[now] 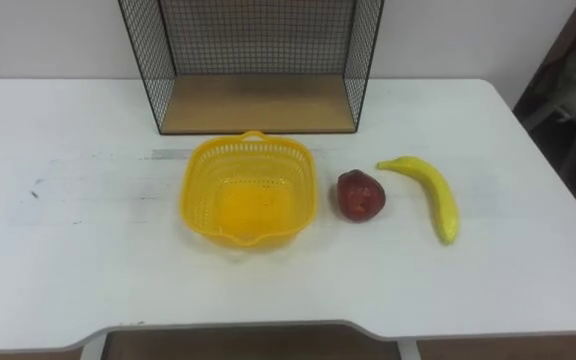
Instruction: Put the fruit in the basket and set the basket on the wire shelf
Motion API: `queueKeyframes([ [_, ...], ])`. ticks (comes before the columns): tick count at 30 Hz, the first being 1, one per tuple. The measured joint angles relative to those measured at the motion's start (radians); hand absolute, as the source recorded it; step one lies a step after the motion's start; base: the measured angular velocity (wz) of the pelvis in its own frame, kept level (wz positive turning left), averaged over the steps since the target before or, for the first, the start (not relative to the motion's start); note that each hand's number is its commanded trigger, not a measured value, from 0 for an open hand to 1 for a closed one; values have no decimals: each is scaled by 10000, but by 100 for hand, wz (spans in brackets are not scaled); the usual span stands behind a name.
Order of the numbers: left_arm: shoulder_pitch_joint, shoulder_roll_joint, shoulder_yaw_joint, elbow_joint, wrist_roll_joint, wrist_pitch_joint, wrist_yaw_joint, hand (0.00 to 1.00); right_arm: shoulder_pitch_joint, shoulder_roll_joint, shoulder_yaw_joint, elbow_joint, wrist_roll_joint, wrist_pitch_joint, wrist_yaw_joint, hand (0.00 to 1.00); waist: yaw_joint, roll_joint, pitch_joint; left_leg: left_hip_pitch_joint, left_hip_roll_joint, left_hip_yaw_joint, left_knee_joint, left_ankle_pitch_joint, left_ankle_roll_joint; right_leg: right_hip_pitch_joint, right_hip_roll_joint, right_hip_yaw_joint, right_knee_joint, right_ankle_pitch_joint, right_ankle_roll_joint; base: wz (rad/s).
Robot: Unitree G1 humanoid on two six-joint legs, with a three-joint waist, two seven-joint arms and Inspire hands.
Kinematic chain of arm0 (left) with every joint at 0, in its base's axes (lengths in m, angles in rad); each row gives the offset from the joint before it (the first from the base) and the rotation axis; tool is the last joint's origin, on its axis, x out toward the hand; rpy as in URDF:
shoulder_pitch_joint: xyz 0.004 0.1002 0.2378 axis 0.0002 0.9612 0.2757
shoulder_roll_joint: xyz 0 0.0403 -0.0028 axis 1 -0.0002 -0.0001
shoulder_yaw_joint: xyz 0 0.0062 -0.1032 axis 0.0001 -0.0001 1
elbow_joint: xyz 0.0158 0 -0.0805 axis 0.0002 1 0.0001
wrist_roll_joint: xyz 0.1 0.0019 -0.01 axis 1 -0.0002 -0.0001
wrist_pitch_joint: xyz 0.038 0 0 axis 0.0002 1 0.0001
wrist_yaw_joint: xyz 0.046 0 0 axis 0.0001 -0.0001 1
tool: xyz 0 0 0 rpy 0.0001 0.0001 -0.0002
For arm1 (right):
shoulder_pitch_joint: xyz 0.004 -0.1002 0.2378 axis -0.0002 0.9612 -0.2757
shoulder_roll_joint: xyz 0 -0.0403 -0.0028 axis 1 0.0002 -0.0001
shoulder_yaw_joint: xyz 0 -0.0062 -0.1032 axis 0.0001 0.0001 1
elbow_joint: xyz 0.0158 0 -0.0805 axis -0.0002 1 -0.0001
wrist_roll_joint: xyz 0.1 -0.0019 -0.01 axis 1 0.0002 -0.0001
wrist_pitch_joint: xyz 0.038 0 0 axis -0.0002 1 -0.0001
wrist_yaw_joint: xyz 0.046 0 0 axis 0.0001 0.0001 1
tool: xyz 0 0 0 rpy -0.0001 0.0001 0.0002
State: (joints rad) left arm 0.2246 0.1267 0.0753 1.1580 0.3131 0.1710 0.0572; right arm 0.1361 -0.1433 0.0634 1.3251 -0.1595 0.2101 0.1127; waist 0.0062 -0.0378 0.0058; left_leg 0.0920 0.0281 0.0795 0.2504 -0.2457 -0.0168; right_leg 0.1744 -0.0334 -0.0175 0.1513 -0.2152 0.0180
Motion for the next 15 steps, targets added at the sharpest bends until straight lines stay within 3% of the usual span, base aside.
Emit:
queueKeyframes([
  [7, -9, -3, -3, 15, 25, -17, 14, 0, -3, 3, -71, 29, 238, -3, -109, 0, -5, 12, -2, 9, 0, -14, 9, 0, 0, 2, 3, 12, 22, 0, 0, 0],
  [15, 40, -23, 5, 11, 33, -38, 142, 0, 40, 26, -591, 47, 1459, -23, -1028, 0, -31, 39, -11, 8, -13, -66, 52, -1, 2, 2, 4, 24, 55, -1, 1, 0],
])
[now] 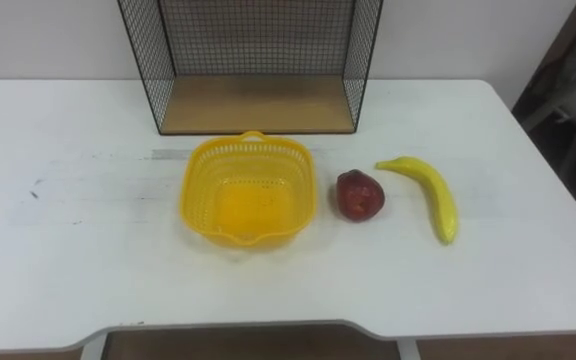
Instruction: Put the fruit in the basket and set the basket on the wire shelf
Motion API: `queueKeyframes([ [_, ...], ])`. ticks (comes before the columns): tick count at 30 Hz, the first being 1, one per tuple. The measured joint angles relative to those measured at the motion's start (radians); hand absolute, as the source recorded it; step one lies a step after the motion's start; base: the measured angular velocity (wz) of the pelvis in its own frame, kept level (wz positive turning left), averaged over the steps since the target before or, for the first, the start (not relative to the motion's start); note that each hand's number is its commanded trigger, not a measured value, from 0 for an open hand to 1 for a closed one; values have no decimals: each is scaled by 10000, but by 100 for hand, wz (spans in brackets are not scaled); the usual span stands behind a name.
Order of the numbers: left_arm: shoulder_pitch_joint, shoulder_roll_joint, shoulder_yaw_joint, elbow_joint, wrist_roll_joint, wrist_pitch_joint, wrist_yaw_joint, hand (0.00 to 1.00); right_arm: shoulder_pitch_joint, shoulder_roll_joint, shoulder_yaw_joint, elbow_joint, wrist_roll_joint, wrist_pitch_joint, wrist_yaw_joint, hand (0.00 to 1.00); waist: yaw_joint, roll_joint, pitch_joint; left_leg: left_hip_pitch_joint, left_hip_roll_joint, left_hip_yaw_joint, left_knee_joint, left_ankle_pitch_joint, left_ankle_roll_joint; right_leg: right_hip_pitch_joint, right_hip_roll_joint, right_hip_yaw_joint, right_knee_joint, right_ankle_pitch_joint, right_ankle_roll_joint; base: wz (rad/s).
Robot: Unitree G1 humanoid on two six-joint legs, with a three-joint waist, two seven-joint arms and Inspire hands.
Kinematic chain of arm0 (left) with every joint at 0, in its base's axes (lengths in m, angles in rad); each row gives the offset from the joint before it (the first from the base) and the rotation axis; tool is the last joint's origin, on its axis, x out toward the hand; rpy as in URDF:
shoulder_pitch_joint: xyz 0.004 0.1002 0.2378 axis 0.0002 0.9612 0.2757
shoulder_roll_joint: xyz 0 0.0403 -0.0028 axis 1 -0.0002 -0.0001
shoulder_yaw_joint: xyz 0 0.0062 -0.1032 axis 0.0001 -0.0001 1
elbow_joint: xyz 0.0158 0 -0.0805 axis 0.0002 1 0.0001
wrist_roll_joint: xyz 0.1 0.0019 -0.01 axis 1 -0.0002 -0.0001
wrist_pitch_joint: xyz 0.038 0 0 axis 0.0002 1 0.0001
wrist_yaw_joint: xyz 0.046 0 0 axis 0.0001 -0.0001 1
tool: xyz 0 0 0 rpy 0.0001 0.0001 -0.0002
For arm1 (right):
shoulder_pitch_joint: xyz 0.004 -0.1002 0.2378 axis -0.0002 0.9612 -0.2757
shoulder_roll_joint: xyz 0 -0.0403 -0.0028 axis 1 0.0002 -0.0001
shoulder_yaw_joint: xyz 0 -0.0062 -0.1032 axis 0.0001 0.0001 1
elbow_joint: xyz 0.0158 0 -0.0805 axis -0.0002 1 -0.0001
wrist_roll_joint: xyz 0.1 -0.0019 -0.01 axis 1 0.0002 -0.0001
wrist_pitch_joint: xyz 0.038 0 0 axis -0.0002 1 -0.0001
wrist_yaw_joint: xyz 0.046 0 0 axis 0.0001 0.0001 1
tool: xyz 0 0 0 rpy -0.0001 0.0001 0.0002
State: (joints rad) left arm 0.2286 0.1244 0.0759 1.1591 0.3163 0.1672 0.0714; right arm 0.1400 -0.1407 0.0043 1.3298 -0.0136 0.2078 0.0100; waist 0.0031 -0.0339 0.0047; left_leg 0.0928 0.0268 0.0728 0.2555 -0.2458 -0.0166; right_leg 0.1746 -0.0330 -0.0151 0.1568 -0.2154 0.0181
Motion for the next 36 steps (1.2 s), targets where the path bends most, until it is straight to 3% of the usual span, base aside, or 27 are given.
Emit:
queueKeyframes([
  [4, 60, -16, 324, -99, 17, -26, 128, 0, 123, -8, -832, -56, 1802, -53, -780, 0, -2, -9, -1, 16, -14, -27, -24, 1, 1, 13, -8, -23, -33, -16, 8, 1],
  [10, 312, -7, 1194, -229, 13, -32, 176, 0, 219, -3, -2104, -206, 4805, -450, -1657, 0, -95, -13, -2, 50, -20, 13, -83, -1, 2, 10, -8, 50, -26, -35, 4, -2],
  [15, 494, -23, 1586, -212, -114, -35, 554, 0, 143, -6, -3547, -470, 6890, -575, -2505, 0, -460, -30, -21, 52, -24, 40, -126, 0, 2, -5, -12, 68, -15, -37, 7, 0],
  [21, 605, 37, 1966, -227, -335, -154, 953, 0, 218, -32, -4960, -928, 9921, -1044, -3695, 0, -721, -91, -79, 38, -25, 60, -130, -3, 4, -14, -18, 60, -34, -53, 14, 0],
  [23, 708, 54, 2012, -228, -413, -246, 958, 0, 93, -36, -5847, -951, 10729, -1222, -4198, 0, -898, -106, -98, 27, -27, 67, -103, -3, 4, -22, -20, 67, -5, -62, 16, 0],
  [27, 720, 63, 2288, -228, -405, -430, 990, 0, 27, -72, -6602, -1249, 11544, -1567, -4985, 0, -936, -126, -102, 34, -27, 129, -47, -3, 5, -127, -25, 158, 190, -148, 17, -6],
  [30, 793, 70, 2402, -491, -389, -456, 997, 0, 1, -118, -7156, -2607, 11663, -1751, -5862, 0, -1027, -107, -88, 57, -27, 189, -37, 1, 10, -206, -19, 257, 300, -169, 33, -7],
  [35, 856, 140, 2351, -622, -382, -925, 1000, 0, -25, -202, -6905, -5659, 10490, -2852, -7386, 0, -1018, -130, -81, 15, -38, 220, -161, 39, 37, -335, -17, 338, 375, -181, 59, -2],
  [36, 857, 132, 2350, -618, -388, -973, 999, 0, -51, -203, -6901, -5986, 10186, -2906, -7591, 0, -1005, -132, -80, -28, -37, 227, -161, 39, 37, -375, -16, 337, 407, -181, 59, -3],
])
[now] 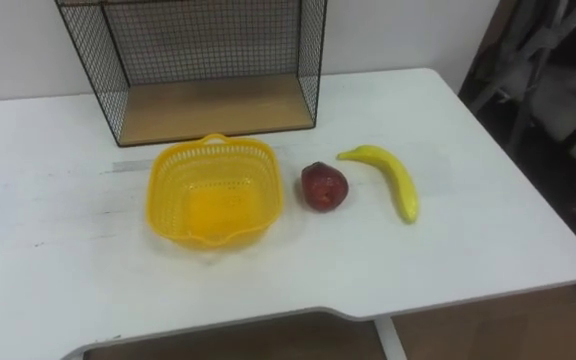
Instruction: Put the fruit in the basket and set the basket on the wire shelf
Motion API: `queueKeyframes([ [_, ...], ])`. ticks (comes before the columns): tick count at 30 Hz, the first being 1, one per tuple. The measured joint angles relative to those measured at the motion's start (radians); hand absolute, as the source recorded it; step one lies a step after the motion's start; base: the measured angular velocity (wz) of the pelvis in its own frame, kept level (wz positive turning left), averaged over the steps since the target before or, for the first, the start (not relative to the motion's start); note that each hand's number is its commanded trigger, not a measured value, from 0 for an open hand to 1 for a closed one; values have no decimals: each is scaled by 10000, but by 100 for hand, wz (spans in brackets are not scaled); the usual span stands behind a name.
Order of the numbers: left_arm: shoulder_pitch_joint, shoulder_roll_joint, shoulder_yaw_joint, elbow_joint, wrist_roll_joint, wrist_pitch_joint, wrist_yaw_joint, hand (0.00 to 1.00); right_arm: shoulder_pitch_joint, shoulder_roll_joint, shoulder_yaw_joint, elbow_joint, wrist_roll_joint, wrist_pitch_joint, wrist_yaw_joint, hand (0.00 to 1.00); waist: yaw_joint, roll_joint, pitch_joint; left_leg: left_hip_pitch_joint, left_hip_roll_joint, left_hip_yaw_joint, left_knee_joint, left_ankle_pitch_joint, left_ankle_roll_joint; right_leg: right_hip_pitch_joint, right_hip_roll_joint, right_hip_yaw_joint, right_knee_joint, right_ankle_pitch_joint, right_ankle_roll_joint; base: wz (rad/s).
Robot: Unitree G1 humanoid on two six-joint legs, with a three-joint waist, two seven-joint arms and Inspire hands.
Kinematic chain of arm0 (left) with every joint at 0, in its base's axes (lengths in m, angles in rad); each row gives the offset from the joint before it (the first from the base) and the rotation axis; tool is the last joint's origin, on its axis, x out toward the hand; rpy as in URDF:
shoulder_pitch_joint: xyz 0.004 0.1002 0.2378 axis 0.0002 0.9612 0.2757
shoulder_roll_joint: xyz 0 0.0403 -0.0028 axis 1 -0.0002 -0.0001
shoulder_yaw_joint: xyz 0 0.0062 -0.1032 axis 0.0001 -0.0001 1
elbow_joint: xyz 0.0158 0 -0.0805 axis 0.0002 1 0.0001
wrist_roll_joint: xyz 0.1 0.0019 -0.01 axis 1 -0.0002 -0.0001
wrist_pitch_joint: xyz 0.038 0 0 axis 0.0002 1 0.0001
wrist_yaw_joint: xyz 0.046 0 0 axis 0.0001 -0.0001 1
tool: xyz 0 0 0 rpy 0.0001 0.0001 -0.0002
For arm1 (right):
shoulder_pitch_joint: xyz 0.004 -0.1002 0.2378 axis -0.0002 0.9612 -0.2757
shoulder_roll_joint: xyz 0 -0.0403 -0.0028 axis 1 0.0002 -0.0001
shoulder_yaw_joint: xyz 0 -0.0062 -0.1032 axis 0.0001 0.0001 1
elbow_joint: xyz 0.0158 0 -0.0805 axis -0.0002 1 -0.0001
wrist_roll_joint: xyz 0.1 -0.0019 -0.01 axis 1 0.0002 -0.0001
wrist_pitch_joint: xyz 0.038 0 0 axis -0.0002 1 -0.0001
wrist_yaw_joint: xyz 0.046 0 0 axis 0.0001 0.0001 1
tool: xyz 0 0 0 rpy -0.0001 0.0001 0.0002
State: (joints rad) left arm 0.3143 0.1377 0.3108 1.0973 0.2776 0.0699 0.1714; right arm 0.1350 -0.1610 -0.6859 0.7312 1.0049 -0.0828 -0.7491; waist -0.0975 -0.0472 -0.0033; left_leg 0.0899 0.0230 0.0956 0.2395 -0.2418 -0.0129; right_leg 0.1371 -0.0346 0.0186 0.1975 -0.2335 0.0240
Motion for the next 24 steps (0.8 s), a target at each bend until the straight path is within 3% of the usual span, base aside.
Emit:
queueKeyframes([
  [5, -12, -3, -216, -62, 1, -170, 154, 0, -108, -178, 314, -3324, -2720, -435, -1877, 0, 154, -38, 20, -320, -11, 30, 76, 44, 4, -389, 3, 50, 101, 4, -4, -2],
  [8, -38, 62, -406, -42, -3, -279, 151, 0, -192, -339, 570, -4608, -4007, -615, -2282, 0, 242, -74, 37, -303, -13, -10, 34, 45, 2, -350, 9, 29, 81, 9, -11, 2],
  [11, -39, 82, -606, -55, -1, -444, 145, 0, -183, -358, 976, -5549, -5056, -919, -2341, 0, 375, -88, 61, -349, -13, -10, 6, 45, 1, -393, 9, 29, 44, 9, -11, 0],
  [15, -158, 138, -877, 9, -10, -544, 134, 0, -190, -394, 1558, -6396, -5844, -1022, -2410, 0, 563, -112, 84, -450, -14, -7, 11, 46, 1, -502, 4, 14, 55, 9, -11, 0],
  [24, -187, 237, -1299, 34, 20, -698, -116, 0, -405, -1352, 2827, -7529, -7798, -1060, -1472, 0, 882, -146, 108, -415, -10, 3, -18, 46, 0, -491, 3, 16, 46, 13, -16, 0],
])
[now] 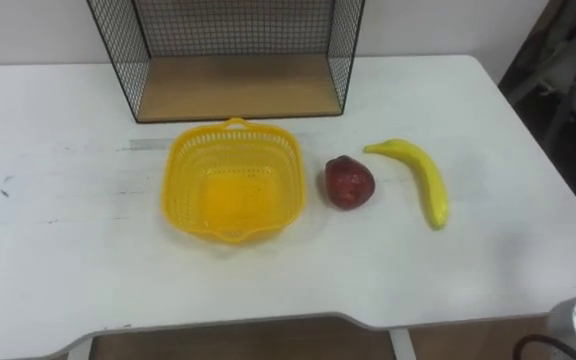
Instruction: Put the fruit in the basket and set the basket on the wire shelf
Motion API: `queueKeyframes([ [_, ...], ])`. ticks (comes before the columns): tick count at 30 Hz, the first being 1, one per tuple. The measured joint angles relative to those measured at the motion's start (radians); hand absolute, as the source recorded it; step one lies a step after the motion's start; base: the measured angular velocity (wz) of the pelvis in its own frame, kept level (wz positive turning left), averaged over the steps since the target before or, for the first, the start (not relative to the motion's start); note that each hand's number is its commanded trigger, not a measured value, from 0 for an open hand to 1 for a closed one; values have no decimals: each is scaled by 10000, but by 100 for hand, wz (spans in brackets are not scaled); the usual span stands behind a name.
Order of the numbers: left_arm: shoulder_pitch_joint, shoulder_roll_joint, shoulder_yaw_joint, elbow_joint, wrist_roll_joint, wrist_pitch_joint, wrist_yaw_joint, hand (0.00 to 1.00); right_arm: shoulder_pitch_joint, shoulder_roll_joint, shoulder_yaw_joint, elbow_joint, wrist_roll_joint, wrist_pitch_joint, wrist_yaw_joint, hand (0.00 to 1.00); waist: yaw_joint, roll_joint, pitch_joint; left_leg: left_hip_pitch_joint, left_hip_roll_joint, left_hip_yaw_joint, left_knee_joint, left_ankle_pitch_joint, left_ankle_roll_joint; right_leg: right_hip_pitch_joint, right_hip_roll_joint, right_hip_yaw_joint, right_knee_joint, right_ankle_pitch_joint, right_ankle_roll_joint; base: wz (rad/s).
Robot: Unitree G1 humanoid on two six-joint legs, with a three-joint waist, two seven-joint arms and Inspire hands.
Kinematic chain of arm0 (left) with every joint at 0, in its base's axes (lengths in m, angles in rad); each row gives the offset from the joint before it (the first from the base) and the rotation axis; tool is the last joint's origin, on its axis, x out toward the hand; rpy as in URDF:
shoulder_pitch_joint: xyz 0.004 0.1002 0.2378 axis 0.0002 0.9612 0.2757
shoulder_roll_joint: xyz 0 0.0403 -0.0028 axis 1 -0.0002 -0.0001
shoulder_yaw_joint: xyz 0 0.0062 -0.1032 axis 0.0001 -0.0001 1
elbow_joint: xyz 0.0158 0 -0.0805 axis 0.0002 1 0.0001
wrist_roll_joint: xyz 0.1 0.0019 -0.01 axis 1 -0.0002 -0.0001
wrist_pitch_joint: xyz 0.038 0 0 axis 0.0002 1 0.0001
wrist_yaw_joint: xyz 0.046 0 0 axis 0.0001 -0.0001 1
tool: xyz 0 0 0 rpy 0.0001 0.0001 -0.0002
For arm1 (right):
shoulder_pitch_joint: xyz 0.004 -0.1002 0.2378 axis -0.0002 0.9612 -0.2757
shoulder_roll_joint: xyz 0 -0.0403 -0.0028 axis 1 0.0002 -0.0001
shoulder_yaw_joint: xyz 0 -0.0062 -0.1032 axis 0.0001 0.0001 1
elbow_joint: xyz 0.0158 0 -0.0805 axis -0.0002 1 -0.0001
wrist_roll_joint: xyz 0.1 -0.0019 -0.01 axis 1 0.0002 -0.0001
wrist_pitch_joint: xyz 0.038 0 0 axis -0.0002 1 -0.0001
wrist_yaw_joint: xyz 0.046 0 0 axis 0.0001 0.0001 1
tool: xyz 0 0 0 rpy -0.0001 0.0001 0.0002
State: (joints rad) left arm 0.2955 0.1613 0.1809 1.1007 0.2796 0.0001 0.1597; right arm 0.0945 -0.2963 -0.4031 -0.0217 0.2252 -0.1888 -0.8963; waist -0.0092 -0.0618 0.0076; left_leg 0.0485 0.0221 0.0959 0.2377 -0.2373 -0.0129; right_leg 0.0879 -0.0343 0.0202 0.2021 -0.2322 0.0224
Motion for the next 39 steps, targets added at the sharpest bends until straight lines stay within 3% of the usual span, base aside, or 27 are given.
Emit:
queueKeyframes([
  [2, -22, 43, -120, -2, 110, 0, -1, 0, -60, -238, 346, -1, 5, 5, 451, 0, 116, -19, 16, 55, 5, 13, -4, 0, 0, 43, 1, 1, 3, 7, -8, 0],
  [5, -26, 68, -387, -2, 181, 0, -1, 0, -194, -266, 779, 8, 208, 6, 1127, 0, 216, -37, 85, 173, 12, 8, -5, -1, -1, 174, 0, -38, -1, 9, -10, 0],
  [14, -156, 69, -510, -20, 384, -8, 43, 0, -306, -287, 1910, 115, 173, 9, 2931, 0, 446, -90, 90, 153, 10, -125, 13, 6, -12, 243, -10, -217, -40, 13, -19, 4],
  [18, -162, 74, -506, -30, 432, -21, 38, 0, -307, -291, 1956, 124, 89, 9, 3561, 0, 459, -112, 47, 172, 10, -162, 2, 12, -22, 342, -10, -275, -168, 24, -36, 5],
  [23, -213, 101, -509, -210, 609, -10, -300, 0, -317, -325, 2440, 488, 58, 107, 4714, 0, 484, -194, 55, 122, 13, -225, -2, 12, -23, 343, -27, -598, -170, 28, -38, 5],
  [27, -247, 113, -507, -283, 699, 7, -433, 0, -355, -327, 2660, 717, 58, 180, 5526, 0, 486, -129, 42, 88, 13, -284, 1, 12, -24, 339, -40, -788, -168, 32, -42, 6],
  [31, -247, 118, -509, -242, 765, 73, -602, 0, -517, -332, 2683, 1039, 57, 374, 6137, 0, 639, -13, -19, 100, 6, -322, 0, 19, -33, 436, -51, -900, -164, 34, -44, 3],
  [39, -258, 123, -711, -212, 767, 366, -1021, 0, -875, -374, 3134, 1406, -244, 594, 6910, 0, 693, -41, -8, 158, 2, -446, 70, 35, -55, 535, -67, -1127, -165, 34, -45, 4],
])
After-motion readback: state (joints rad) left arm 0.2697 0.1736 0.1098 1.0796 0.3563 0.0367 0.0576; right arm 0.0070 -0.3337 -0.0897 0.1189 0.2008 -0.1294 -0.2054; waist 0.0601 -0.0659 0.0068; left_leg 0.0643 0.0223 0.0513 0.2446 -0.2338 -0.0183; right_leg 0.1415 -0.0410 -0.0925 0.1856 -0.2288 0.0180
